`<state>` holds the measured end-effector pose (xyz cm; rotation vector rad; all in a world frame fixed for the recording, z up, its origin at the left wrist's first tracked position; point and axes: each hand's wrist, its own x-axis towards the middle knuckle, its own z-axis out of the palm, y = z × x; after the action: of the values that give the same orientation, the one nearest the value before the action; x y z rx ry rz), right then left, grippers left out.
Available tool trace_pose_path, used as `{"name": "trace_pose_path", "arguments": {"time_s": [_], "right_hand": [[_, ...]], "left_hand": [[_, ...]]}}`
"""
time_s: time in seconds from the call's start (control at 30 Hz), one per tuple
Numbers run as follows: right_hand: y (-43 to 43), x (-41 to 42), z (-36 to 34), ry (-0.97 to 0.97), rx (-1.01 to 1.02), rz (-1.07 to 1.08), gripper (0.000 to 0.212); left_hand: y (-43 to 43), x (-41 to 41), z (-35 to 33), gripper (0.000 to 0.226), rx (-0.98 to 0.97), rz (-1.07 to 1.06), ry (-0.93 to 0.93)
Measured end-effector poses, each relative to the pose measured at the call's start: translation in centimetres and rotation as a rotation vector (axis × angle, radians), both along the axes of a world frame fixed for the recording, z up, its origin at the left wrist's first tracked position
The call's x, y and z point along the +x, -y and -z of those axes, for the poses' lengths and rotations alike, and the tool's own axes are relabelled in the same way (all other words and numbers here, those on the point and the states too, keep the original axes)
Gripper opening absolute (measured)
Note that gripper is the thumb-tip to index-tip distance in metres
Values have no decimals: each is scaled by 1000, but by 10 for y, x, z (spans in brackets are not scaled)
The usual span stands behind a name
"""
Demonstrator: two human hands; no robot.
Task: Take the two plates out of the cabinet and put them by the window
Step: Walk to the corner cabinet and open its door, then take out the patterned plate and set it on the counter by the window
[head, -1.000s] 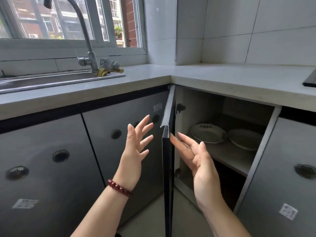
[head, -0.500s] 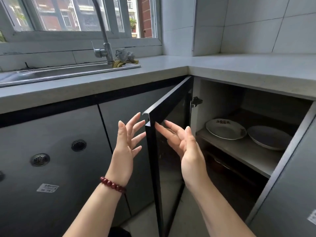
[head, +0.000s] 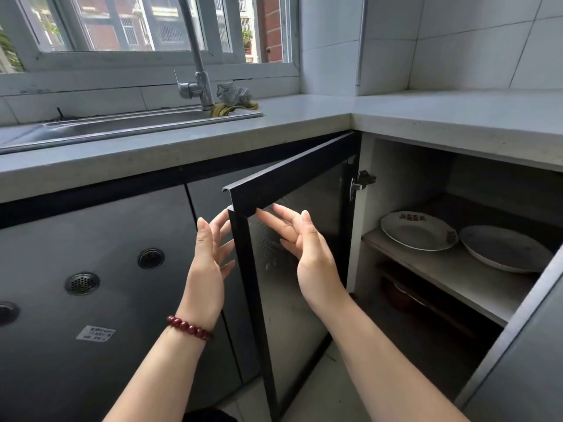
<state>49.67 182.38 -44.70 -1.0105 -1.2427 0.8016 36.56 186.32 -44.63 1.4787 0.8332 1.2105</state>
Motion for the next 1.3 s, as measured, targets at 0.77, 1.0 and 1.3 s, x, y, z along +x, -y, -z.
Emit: {"name": "trace_pose_path", "arguments": {"time_s": [0.77,1.0,1.3], "right_hand": [[16,28,3,-55,19,101,47],[38,61,3,-76,40,187,50],[66,106,10,-83,57,352,55]], "left_hand": [[22,19,-20,60,54,-25,54],[41,67,-26,60,37,107,45],[58,126,-24,63,28,277,37]]}}
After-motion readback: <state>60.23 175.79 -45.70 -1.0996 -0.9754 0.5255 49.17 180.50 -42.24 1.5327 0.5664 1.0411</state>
